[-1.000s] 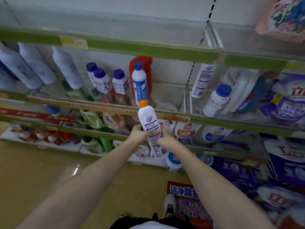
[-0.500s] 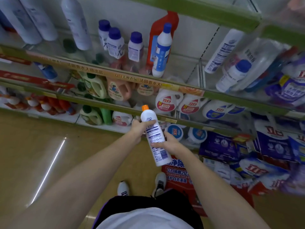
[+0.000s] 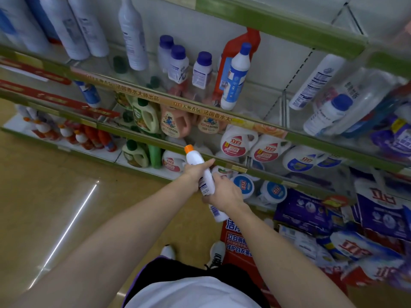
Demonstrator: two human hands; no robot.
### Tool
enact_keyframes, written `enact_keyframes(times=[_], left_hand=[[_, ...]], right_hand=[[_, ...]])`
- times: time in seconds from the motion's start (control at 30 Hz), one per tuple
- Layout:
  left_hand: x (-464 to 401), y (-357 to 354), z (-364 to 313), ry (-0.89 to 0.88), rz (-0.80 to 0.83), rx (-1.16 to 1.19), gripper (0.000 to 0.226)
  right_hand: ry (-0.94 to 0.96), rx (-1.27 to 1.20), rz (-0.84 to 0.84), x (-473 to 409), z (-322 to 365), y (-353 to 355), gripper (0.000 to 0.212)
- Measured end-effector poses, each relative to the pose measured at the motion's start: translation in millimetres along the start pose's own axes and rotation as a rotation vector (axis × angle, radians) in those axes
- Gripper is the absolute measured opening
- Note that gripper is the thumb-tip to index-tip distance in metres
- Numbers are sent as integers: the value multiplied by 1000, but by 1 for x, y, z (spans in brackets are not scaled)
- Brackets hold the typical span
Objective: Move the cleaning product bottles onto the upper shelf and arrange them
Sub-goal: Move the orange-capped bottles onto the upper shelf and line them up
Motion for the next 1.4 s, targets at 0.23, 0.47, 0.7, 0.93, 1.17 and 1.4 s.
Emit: enact_keyframes(times=[0.23,0.47,0.7,0.93,1.17,1.4], left_hand=[[2,18,-12,-86,-73,74,61],[20,18,-35,-133,177,123,41],[28,62,-73,-183,232,106,46],[56,141,-137,-362,141,249,65],[99,206,-247,-630,-34,386,72],[146,251,-379,-907,-76,389,31]], right_hand=[[-79,-418,217,-7,-20,7,63],[-88,-611,339,-15,-11,6,71],[-57,-666,238,-33,46,15,76],[116,-757,194,-52,142,36,66],[320,-815,47,-83,258,93,67],[520,-909,-87,-135,374,176,61]])
Point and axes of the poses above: each hand's wrist, its own x-axis away from the middle knuckle, its own y-axis out of the back of the hand, z = x × y, the point moved 2 cm from there along -x, towards the middle knuckle, and after that the axes turned 5 degrees about -z, right-handed, at the moved point
